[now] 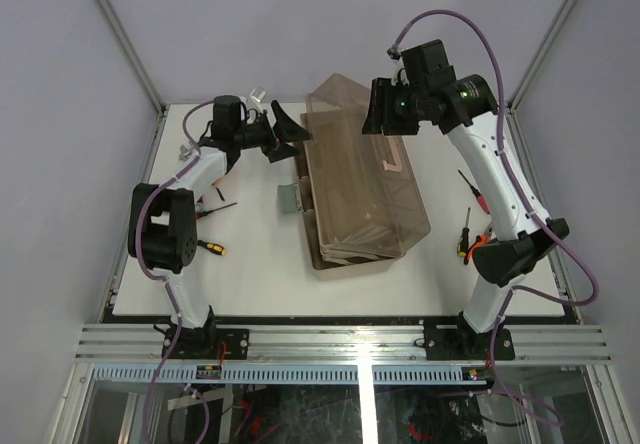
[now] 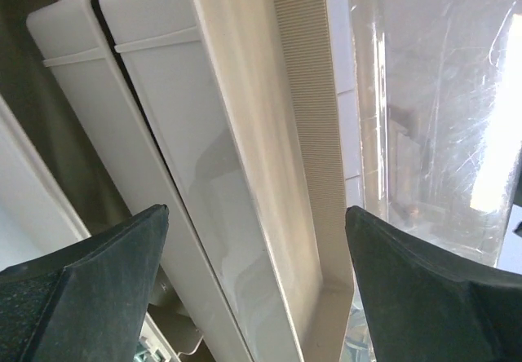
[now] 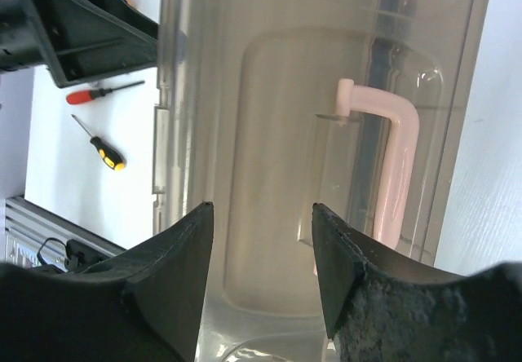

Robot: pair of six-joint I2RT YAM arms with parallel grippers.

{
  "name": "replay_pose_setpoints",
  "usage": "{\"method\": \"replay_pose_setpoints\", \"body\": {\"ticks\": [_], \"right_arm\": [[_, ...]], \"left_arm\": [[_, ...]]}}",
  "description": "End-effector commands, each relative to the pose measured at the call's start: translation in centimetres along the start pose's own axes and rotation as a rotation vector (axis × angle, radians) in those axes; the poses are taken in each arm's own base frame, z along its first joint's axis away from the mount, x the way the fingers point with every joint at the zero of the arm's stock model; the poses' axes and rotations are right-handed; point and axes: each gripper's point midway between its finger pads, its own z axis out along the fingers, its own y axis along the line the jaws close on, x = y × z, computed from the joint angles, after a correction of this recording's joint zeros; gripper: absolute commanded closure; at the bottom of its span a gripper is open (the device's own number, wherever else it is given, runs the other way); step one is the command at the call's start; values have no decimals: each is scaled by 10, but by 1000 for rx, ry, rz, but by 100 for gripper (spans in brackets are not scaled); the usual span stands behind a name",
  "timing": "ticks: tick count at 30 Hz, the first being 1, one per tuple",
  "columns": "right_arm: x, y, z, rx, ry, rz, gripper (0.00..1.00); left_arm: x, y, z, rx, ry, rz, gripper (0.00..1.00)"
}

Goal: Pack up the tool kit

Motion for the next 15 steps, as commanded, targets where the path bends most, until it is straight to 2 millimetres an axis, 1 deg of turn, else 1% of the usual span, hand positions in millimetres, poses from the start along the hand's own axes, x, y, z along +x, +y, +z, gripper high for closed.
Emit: {"method": "replay_pose_setpoints", "body": {"ticks": [1, 6, 11, 15], "right_arm": [[-28, 6, -41, -8, -146, -22, 42], [-27, 5, -48, 1, -154, -24, 42], [-21, 1, -49, 17, -133, -34, 42], [-17, -9, -48, 65, -113, -47, 42]], "left_arm": [[-3, -47, -4, 85, 6, 81, 11], [2, -55, 2, 97, 20, 90, 11], [6, -60, 8, 102, 33, 96, 11], [9, -62, 12, 105, 42, 99, 11]]}}
